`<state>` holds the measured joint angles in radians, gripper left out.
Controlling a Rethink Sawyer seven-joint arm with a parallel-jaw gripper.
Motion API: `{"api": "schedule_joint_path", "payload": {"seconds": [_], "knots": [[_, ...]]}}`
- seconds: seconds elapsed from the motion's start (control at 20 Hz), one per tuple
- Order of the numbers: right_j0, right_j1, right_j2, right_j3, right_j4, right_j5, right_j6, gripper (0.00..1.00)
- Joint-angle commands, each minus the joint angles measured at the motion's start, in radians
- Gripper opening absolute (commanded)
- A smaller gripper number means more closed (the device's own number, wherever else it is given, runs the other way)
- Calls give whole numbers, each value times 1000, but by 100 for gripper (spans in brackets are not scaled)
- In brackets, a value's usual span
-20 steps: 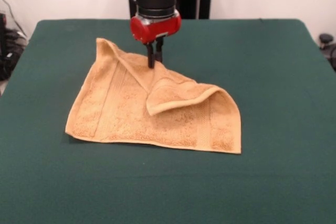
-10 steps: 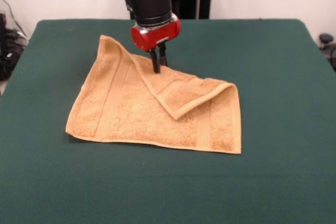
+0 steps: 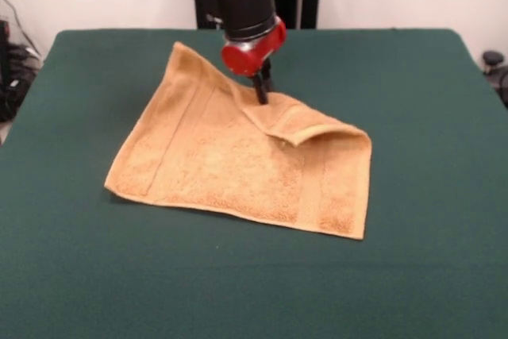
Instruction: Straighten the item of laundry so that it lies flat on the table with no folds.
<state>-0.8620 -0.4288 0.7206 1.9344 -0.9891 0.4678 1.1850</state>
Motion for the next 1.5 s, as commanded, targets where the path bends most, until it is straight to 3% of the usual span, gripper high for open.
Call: {"api": "schedule_joint_path", "payload": {"seconds": [0.05,0.6,0.65,0.75,0.85,1.0,1.25,1.5], "knots": [[21,82,192,73,-21,103,-437,0],[35,78,161,45,-35,86,-419,0],[38,74,150,43,-26,106,-409,100],[45,72,140,37,-2,114,-363,100],[46,50,176,61,-21,111,-426,100],[71,-7,118,77,-5,134,-320,100],[70,-34,137,89,-10,113,-330,100],[67,-157,169,120,117,157,-235,100]]}}
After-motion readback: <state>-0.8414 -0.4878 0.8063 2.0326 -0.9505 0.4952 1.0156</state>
